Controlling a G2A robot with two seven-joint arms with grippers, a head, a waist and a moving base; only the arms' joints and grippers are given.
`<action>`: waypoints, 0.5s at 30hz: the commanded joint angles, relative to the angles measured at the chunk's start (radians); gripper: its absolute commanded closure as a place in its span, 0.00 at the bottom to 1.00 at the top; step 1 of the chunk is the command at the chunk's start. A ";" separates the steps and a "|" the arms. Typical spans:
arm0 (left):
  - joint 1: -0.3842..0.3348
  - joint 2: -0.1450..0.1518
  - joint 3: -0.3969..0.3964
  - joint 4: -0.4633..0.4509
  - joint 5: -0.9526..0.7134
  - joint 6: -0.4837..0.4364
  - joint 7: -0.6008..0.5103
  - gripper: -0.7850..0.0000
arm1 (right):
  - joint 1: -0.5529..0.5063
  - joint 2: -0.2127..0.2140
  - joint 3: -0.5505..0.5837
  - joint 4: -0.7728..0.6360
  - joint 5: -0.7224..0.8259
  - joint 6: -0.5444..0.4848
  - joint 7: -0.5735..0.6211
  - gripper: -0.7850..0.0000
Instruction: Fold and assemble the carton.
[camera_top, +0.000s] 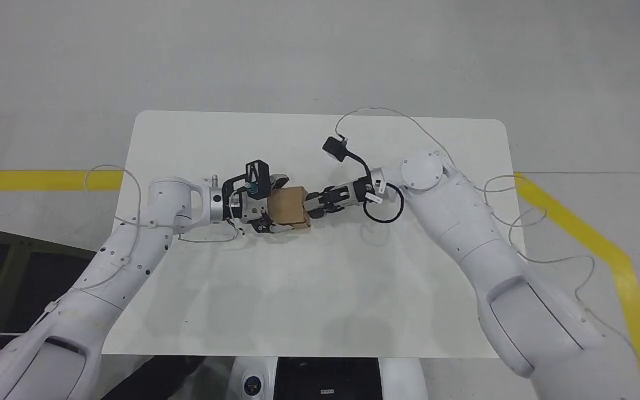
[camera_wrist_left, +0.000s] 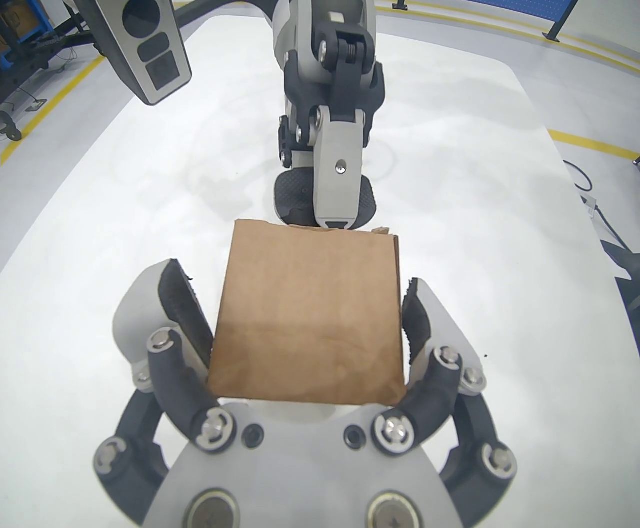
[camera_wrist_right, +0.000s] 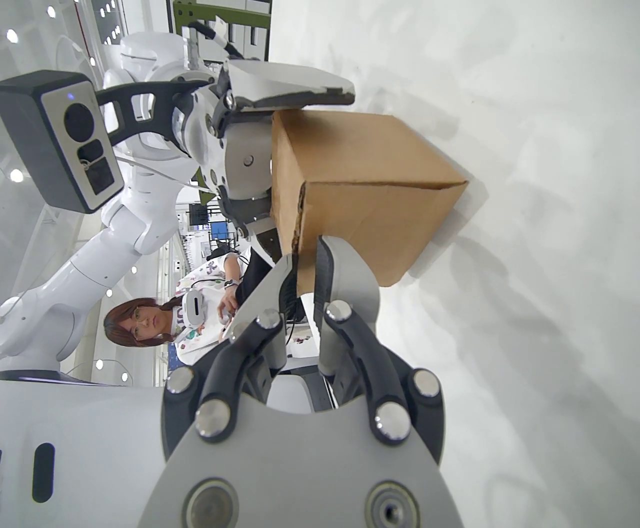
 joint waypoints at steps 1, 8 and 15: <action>0.000 0.000 0.000 0.000 0.000 0.000 -0.001 0.00 | -0.004 0.005 0.008 -0.003 -0.001 -0.001 0.003 0.83; 0.000 0.000 -0.002 0.002 -0.005 0.000 0.002 0.00 | -0.028 0.027 0.044 -0.032 0.001 0.001 0.013 0.82; -0.004 0.007 -0.004 0.004 -0.055 0.000 0.011 0.00 | -0.060 0.056 0.091 -0.091 -0.010 -0.021 0.013 0.80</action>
